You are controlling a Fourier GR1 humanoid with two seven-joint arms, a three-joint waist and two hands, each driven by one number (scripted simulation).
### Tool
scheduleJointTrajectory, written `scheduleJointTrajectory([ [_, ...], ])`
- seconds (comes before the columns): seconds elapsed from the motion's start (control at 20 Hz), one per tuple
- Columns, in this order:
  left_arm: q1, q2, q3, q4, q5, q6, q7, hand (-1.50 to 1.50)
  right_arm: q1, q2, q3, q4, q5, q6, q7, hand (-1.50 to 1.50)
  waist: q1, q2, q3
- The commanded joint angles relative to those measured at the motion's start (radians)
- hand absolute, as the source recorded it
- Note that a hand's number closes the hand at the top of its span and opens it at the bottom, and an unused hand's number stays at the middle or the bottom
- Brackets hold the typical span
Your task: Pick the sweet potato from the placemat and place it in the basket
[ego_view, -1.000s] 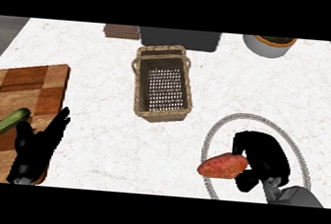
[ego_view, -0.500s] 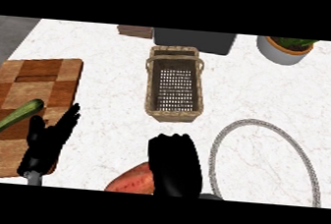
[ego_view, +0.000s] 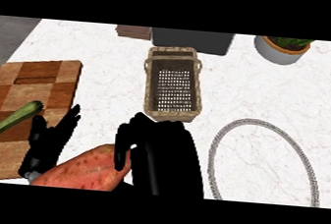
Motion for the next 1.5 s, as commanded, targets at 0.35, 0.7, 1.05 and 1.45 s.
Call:
scheduleJointTrajectory([
  [0.35,0.055,-0.001,0.014,0.042,0.006,0.007,0.030,0.00,-0.382,0.011,-0.219,0.063,0.027,-0.074,0.318,1.50,-0.022,0.000,-0.012],
  [0.7,0.064,0.001,0.010,0.033,0.006,-0.001,0.039,0.00,-0.634,0.011,-0.381,0.247,-0.031,-0.026,0.381,1.50,-0.017,0.003,-0.012],
  [1.05,0.062,0.002,0.024,0.036,0.008,0.000,0.029,0.00,-0.838,0.011,-0.495,0.492,-0.104,0.021,0.361,1.50,-0.036,0.016,-0.009],
  [1.45,0.054,-0.020,0.013,0.021,-0.007,0.015,0.031,0.00,-0.910,0.011,-0.567,0.724,-0.173,-0.090,0.256,1.50,-0.044,0.024,-0.007],
])
